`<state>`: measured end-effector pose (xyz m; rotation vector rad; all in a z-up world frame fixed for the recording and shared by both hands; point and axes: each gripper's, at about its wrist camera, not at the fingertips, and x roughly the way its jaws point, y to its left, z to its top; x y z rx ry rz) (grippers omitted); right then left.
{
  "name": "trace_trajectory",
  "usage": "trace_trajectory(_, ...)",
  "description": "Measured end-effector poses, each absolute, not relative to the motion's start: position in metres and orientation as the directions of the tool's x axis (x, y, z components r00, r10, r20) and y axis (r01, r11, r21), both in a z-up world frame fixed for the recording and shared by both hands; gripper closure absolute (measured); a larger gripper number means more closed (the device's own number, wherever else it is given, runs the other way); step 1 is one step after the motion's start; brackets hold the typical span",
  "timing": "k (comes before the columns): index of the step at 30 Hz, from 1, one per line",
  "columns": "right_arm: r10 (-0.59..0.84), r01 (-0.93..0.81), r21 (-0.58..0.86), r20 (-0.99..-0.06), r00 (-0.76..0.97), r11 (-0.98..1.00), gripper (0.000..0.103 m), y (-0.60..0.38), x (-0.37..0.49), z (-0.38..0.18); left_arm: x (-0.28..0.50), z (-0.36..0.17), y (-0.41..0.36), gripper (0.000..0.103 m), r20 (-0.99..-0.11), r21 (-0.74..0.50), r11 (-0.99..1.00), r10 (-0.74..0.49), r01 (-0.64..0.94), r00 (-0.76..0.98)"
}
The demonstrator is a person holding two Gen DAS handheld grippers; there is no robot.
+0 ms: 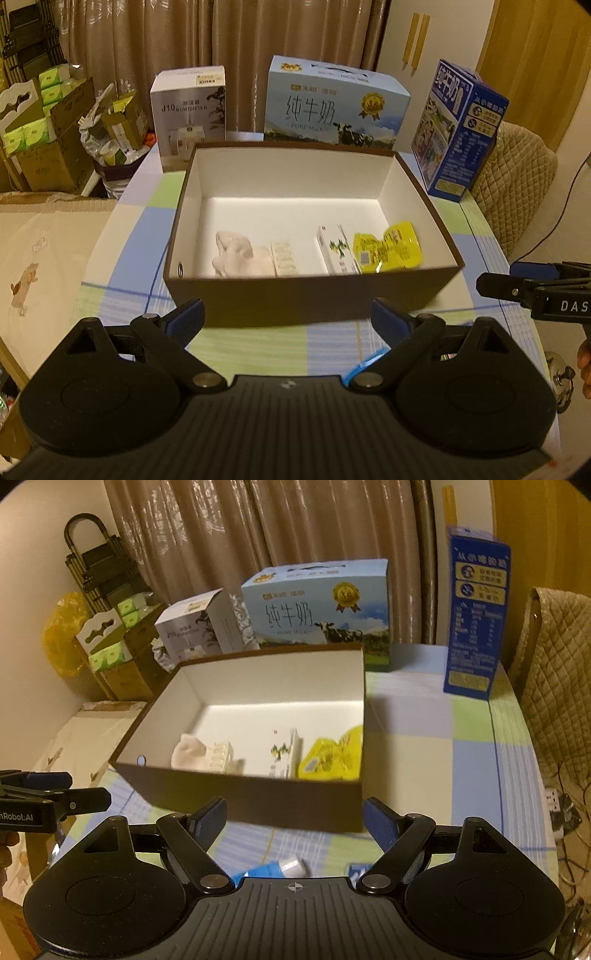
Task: Organize objects
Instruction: 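Withdraw both tools from the box toward the items on the table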
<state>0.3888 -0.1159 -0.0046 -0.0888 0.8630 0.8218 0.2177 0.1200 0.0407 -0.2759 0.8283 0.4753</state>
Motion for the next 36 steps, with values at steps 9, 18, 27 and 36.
trace_trajectory(9,0.578,-0.653,0.257,-0.742,0.339,0.713,0.025,-0.144,0.367,-0.021,0.195,0.013,0.09,0.008,-0.812,-0.061,0.861,0.251,-0.504,0.527)
trace_trajectory(18,0.557,-0.643,0.268,-0.775,0.3,0.718,0.025,-0.16,0.351,-0.038,0.179,-0.014,0.07,0.009,-0.858,-0.069,0.852,0.214,-0.519,0.467)
trace_trajectory(27,0.521,-0.629,0.266,-0.812,0.262,0.731,0.025,-0.173,0.346,-0.059,0.176,-0.033,0.054,0.012,-0.883,-0.074,0.848,0.188,-0.524,0.429)
trace_trajectory(36,0.481,-0.606,0.252,-0.84,0.249,0.754,0.025,-0.184,0.351,-0.077,0.188,-0.05,0.041,0.022,-0.899,-0.095,0.849,0.152,-0.519,0.412)
